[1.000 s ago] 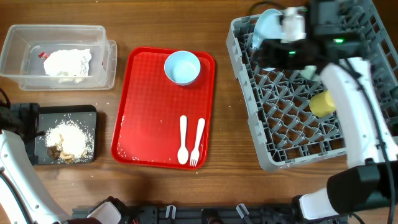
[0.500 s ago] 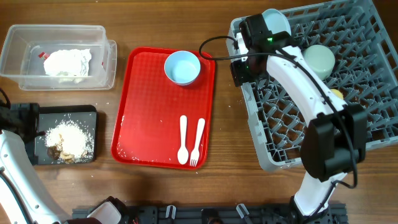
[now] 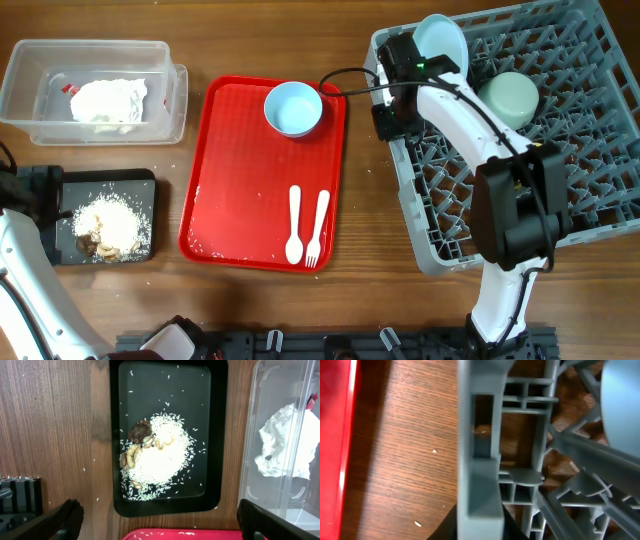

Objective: Sort waste into correct bins and load items into the dishwasher rack

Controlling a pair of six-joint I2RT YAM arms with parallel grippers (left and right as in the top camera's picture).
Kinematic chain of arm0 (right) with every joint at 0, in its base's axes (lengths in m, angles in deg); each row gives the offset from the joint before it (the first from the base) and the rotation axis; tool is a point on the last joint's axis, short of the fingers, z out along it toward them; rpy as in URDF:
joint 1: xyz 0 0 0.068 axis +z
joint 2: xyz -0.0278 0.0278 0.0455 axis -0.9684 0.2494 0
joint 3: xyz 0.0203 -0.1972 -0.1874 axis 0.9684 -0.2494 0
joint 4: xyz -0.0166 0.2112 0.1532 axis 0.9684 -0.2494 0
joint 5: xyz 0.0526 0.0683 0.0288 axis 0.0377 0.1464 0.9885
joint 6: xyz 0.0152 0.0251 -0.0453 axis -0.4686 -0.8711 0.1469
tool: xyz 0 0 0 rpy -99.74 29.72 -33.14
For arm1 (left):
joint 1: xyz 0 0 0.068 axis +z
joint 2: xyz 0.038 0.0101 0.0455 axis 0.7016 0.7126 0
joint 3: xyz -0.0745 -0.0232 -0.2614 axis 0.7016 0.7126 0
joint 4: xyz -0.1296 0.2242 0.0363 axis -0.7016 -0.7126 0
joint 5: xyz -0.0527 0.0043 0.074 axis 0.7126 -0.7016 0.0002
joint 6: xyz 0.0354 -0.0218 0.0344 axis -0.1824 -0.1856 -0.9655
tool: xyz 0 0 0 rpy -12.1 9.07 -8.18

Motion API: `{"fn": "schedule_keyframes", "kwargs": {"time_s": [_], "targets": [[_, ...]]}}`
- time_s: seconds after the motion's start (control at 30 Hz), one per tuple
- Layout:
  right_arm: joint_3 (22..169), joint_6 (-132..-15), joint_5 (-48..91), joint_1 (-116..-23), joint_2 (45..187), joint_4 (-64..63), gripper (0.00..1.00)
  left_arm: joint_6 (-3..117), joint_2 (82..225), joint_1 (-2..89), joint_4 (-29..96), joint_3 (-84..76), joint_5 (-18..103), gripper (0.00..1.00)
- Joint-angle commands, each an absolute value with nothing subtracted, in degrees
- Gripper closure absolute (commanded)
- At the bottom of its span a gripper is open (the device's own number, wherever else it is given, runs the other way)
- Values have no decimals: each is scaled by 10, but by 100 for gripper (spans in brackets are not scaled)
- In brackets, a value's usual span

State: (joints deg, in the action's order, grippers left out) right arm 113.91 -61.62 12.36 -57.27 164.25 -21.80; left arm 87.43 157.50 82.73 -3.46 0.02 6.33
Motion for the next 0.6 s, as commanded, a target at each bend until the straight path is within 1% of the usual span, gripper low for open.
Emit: {"fn": "schedule_keyframes", "kwargs": {"time_s": [0.0,0.13,0.33,0.57], "targets": [[1138,-643,138,-568,1647,-191,86,875,1577,830,-34,3,56,0],[1138,-696,140,-568,1647,-136,88,875,1577,830,-34,3,56,0],[1138,-777,177,-568,1647,-57,84,875,1577,830,-34,3,56,0],[1138,-828,176,-568,1647,-16,83,875,1577,830,-34,3,56,0]]}}
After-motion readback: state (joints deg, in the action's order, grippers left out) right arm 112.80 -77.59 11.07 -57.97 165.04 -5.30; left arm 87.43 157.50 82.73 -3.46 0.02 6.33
